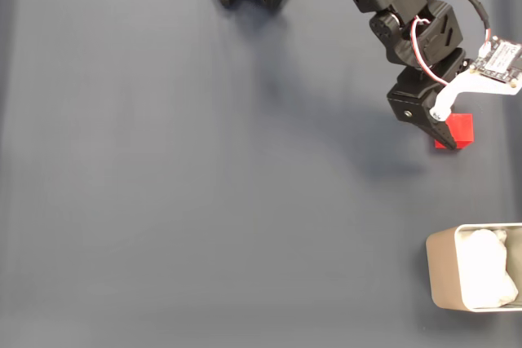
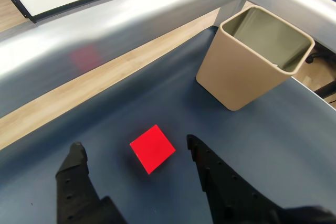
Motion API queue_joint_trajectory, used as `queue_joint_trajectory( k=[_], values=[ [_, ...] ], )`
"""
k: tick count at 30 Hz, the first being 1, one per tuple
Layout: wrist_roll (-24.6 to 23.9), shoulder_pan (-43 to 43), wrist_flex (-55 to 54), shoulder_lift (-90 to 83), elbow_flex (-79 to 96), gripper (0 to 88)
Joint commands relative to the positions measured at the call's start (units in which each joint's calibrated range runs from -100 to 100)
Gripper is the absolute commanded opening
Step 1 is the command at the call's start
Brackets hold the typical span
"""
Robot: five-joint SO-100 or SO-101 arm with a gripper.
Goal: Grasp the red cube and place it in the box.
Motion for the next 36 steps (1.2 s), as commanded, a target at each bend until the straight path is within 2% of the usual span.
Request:
queue_joint_trajectory(
  k=[1,36],
  values=[
    [-0.29,-0.62,-1.01,0.49,-3.36,43.8],
    [-4.2,-2.89,-2.65,7.77,-8.38,43.8]
  ],
)
